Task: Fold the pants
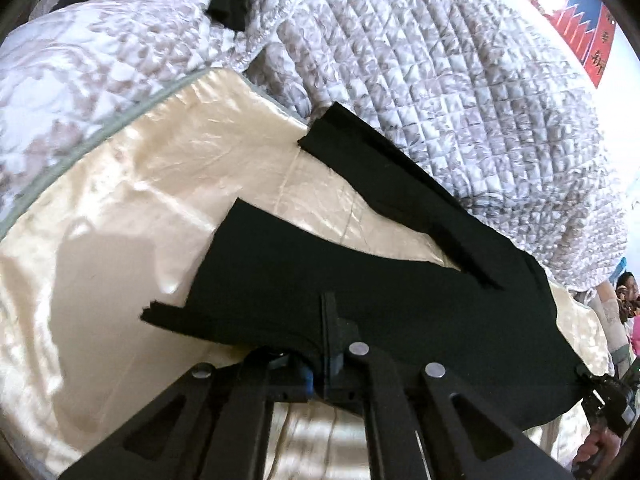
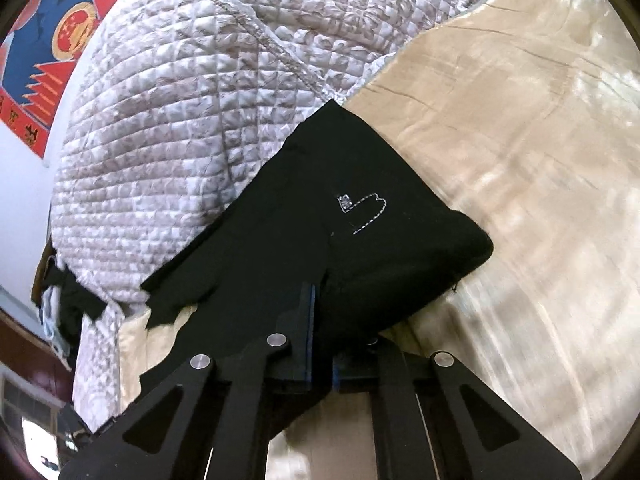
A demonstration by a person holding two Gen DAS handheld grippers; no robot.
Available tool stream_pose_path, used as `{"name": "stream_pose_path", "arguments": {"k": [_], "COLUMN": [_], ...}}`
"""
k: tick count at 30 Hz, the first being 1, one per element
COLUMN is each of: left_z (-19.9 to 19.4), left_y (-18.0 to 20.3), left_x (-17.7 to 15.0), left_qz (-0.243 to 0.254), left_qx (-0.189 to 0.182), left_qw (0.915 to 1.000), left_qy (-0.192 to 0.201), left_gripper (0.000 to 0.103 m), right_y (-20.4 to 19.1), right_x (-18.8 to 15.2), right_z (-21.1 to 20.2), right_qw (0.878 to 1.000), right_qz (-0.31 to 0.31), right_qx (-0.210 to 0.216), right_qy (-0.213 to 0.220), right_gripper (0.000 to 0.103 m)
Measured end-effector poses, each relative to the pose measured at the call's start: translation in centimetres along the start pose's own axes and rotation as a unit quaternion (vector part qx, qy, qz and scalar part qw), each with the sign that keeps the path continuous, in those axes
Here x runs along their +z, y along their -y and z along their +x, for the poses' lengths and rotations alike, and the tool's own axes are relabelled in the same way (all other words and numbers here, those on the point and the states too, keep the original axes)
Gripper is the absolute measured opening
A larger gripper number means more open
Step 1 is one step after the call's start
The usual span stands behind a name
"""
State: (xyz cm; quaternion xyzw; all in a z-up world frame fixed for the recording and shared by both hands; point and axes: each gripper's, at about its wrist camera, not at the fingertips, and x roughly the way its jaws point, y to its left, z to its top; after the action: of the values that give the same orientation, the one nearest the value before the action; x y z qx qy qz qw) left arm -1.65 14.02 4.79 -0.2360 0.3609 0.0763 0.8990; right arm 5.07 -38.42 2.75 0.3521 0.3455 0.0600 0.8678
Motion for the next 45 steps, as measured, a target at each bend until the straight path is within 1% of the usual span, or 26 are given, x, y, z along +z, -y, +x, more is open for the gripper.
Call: {"name": "stream_pose_path", "arguments": {"k": [1, 6, 10, 12, 14, 17, 21, 24, 25, 26, 27, 28, 29, 30, 31, 33, 34, 36, 38, 39, 41, 43, 44, 45], "left_z": [-0.7, -2.9, -3.1, -2.9, -3.5, -3.9, -4.5, -3.5, -3.6, -3.9, -4.3, -4.9, -5.3, -5.8, -6.3, -7.1, -7.2, -7.1, -6.3, -5.8, -4.6, -3.2, -2.6, -1.6], "left_y": [-0.5, -2.2, -2.4, -2.7, -2.8, -2.5, -2.5, -3.0, -3.2, -3.4, -3.7, -4.0, -4.3, -4.5, -4.8, -5.0, -4.7, -3.3, -1.4, -0.4, 1.3, 2.7, 3.0, 3.1], "left_x": [-0.5, -3.5, -5.5, -6.1, -6.3, -6.5, -6.8, -7.0, -7.0, -6.9, -6.7, -6.6, -6.5, -6.3, -6.1, -5.6, -5.3, -4.9, -4.6, -4.6, -4.8, -5.2, -5.5, -5.8], "left_qz": [-0.006, -0.013, 0.002, 0.001, 0.004, 0.015, 0.018, 0.012, 0.008, 0.006, -0.001, -0.009, -0.013, -0.016, -0.019, -0.026, -0.023, -0.001, 0.024, 0.039, 0.066, 0.097, 0.109, 0.116], "left_qx": [-0.002, -0.009, 0.002, 0.009, 0.008, 0.014, 0.012, 0.026, 0.038, 0.049, 0.058, 0.073, 0.092, 0.114, 0.127, 0.134, 0.133, 0.114, 0.091, 0.075, 0.050, 0.038, 0.038, 0.049], "left_qw": [1.0000, 0.9998, 0.9997, 0.9994, 0.9996, 0.9996, 0.9997, 0.9989, 0.9986, 0.9984, 0.9981, 0.9972, 0.9957, 0.9933, 0.9917, 0.9903, 0.9905, 0.9930, 0.9953, 0.9963, 0.9966, 0.9944, 0.9931, 0.9915], "left_qy": [-0.001, -0.011, -0.025, -0.034, -0.028, -0.019, -0.012, -0.036, -0.034, -0.029, -0.024, -0.016, -0.009, 0.000, 0.009, 0.023, 0.027, 0.029, 0.022, 0.014, 0.003, -0.014, -0.019, -0.030], "left_gripper": [0.004, 0.004, 0.004, 0.004, 0.004, 0.004, 0.004, 0.006, 0.009, 0.010, 0.012, 0.012, 0.011, 0.011, 0.011, 0.012, 0.012, 0.012, 0.013, 0.017, 0.024, 0.025, 0.025, 0.025], "right_y": [0.2, 2.6, 4.5, 5.3, 5.5, 5.1, 5.9, 6.7, 6.8, 6.6, 6.3, 5.8, 5.5, 5.2, 5.0, 4.4, 4.2, 3.2, 1.7, 0.9, -0.7, -1.0, -0.7, 0.1], "right_x": [-0.5, -4.2, -5.8, -6.1, -6.2, -6.2, -6.3, -6.5, -6.6, -6.6, -6.7, -6.7, -6.7, -6.6, -6.5, -6.0, -5.8, -5.4, -5.1, -5.1, -5.5, -5.9, -6.0, -6.1], "right_z": [-0.6, -4.0, -4.9, -4.7, -4.8, -5.6, -5.8, -5.4, -5.3, -5.5, -5.9, -6.5, -7.1, -7.8, -8.7, -10.4, -10.9, -11.3, -10.6, -10.0, -8.1, -5.6, -4.5, -3.3], "right_qw": [1.000, 1.000, 0.999, 0.998, 0.998, 0.998, 0.998, 0.996, 0.996, 0.996, 0.996, 0.996, 0.996, 0.995, 0.994, 0.990, 0.988, 0.984, 0.983, 0.984, 0.980, 0.977, 0.977, 0.975], "right_qz": [-0.001, 0.012, 0.022, 0.033, 0.037, 0.016, 0.027, 0.041, 0.046, 0.044, 0.039, 0.032, 0.029, 0.026, 0.023, 0.013, 0.005, -0.028, -0.067, -0.085, -0.139, -0.164, -0.166, -0.161], "right_qx": [0.004, -0.004, -0.029, -0.039, -0.041, -0.051, -0.058, -0.067, -0.063, -0.064, -0.068, -0.074, -0.080, -0.090, -0.105, -0.135, -0.148, -0.163, -0.155, -0.145, -0.137, -0.134, -0.133, -0.150], "right_qy": [0.000, -0.015, -0.033, -0.039, -0.040, -0.027, -0.027, -0.038, -0.044, -0.044, -0.037, -0.030, -0.025, -0.014, 0.002, 0.035, 0.049, 0.071, 0.069, 0.063, 0.048, 0.015, -0.002, -0.022], "right_gripper": [0.005, 0.005, 0.005, 0.005, 0.005, 0.004, 0.004, 0.004, 0.004, 0.004, 0.004, 0.008, 0.017, 0.022, 0.026, 0.026, 0.026, 0.026, 0.026, 0.026, 0.026, 0.026, 0.026, 0.026]}}
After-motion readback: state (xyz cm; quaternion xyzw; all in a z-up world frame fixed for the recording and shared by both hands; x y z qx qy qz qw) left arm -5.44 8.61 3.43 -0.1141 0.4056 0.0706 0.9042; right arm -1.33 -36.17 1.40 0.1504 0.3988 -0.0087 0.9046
